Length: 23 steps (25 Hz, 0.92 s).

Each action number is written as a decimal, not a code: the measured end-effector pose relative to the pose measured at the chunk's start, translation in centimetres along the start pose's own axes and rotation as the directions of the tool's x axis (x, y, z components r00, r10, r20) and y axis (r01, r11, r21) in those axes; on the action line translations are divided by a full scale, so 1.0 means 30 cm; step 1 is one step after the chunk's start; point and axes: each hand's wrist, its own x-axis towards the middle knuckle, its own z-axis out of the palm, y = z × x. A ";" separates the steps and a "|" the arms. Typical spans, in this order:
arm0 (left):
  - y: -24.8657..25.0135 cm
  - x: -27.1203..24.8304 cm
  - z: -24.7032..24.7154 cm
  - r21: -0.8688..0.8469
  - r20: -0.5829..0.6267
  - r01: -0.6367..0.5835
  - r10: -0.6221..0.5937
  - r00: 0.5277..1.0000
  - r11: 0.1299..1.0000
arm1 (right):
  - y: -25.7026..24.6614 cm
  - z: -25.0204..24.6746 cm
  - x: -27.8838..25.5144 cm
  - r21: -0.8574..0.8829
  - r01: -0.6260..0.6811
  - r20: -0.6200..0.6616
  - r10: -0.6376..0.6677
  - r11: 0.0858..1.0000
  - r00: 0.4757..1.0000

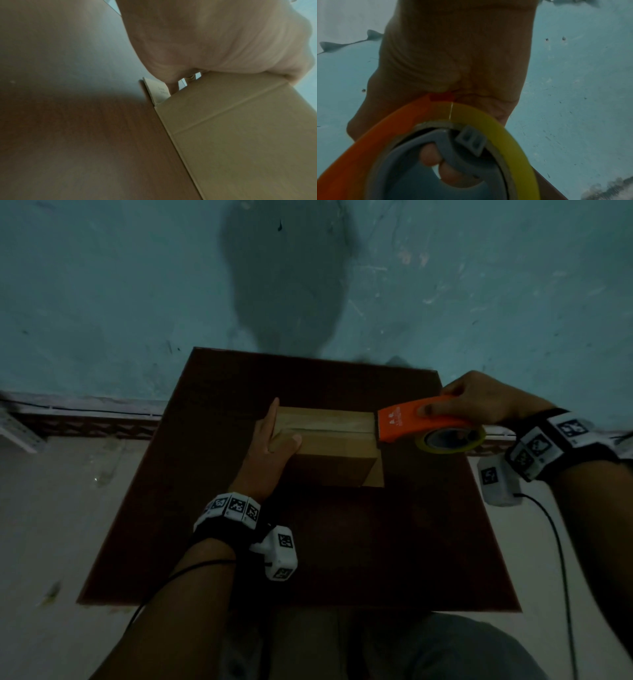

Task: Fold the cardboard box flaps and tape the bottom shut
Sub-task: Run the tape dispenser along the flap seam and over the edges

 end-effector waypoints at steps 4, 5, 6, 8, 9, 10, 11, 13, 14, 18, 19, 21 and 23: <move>-0.005 0.008 -0.003 0.006 0.008 0.003 -0.003 1.000 1.000 | 0.008 0.023 0.013 0.002 -0.028 0.033 0.028 1.000 0.999; -0.003 0.008 -0.004 0.018 0.016 -0.002 0.002 1.000 1.000 | 0.008 0.027 0.014 0.008 -0.033 0.035 0.033 0.999 0.999; -0.004 0.009 -0.008 0.027 0.021 -0.006 0.005 1.000 1.000 | 0.009 0.032 0.015 0.014 -0.038 0.037 0.037 0.999 0.999; 0.000 0.012 -0.017 0.023 0.025 -0.009 0.008 1.000 1.000 | 0.015 0.042 0.017 0.035 -0.049 0.034 0.048 0.998 0.998; 0.003 0.013 -0.022 0.019 0.015 -0.009 0.009 1.000 1.000 | 0.016 0.049 0.018 0.054 -0.051 0.033 0.050 0.997 0.998; 0.004 0.020 -0.028 0.007 -0.011 -0.008 0.008 1.000 1.000 | 0.017 0.061 0.021 0.079 -0.050 0.030 0.048 0.996 0.998; 0.003 0.030 -0.034 -0.014 -0.058 0.002 -0.003 0.998 1.000 | 0.014 0.075 0.025 0.105 -0.045 0.028 0.043 0.993 0.999; -0.003 0.054 -0.043 -0.075 -0.200 0.027 -0.041 0.979 0.997 | 0.001 0.116 0.040 0.158 -0.029 0.023 0.026 0.987 0.999; -0.011 0.067 -0.045 -0.062 -0.296 0.025 -0.042 0.954 0.998 | -0.012 0.141 0.051 0.182 -0.016 0.013 0.014 0.983 1.000; -0.028 0.097 -0.044 0.462 -0.573 0.016 0.284 0.769 0.887 | -0.086 0.246 0.077 0.271 0.047 0.006 -0.051 0.961 0.999; -0.025 0.101 -0.035 0.578 -0.551 0.032 0.361 0.753 0.815 | -0.103 0.273 0.081 0.296 0.061 0.010 -0.067 0.953 0.998; -0.007 0.105 -0.020 0.693 -0.499 0.101 0.374 0.782 0.714 | -0.137 0.320 0.087 0.342 0.086 0.003 -0.092 0.936 0.996; 0.016 0.100 -0.002 0.742 -0.433 0.155 0.290 0.854 0.653 | -0.163 0.359 0.096 0.361 0.099 -0.009 -0.103 0.927 0.995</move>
